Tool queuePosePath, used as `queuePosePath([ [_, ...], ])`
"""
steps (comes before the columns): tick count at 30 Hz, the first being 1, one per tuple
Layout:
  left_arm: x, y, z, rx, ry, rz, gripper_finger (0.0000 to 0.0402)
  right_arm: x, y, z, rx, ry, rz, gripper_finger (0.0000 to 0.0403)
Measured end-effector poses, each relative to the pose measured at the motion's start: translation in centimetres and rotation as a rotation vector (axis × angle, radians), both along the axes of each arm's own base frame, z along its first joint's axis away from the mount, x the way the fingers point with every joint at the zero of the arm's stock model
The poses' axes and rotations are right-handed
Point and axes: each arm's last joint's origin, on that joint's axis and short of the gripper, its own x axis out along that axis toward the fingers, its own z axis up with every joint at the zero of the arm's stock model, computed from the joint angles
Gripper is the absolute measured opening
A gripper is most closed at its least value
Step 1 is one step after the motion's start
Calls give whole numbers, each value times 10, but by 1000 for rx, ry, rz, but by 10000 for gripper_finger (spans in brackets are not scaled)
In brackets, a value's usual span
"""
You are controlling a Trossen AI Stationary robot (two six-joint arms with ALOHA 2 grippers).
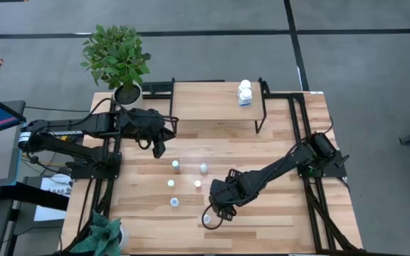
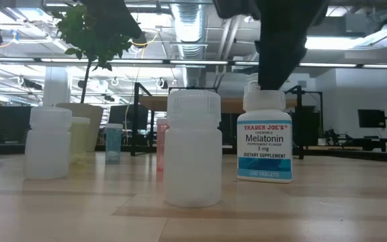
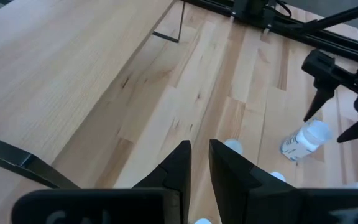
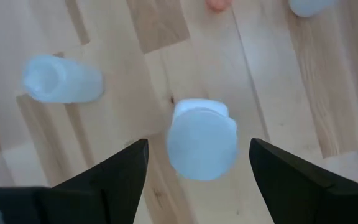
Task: Pick and place medicine bottles onto shelf by color
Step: Put the right white, blue pill bottle on the shelf aligned with the other white, blue pill bottles
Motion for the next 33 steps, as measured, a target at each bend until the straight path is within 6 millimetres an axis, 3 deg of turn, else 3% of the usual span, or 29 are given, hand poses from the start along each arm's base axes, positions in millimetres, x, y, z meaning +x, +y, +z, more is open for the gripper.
queuePosePath([
  [12,0,0,0,19,6,-14,43,13,0,-29,-23,36,-1,303],
  [19,0,0,0,19,3,-14,43,16,-5,-29,28,51,-4,297],
  [24,0,0,0,18,5,-14,43,17,-10,-29,80,77,-34,264],
  [33,0,0,0,43,10,-33,43,17,-19,-21,142,129,-19,164],
])
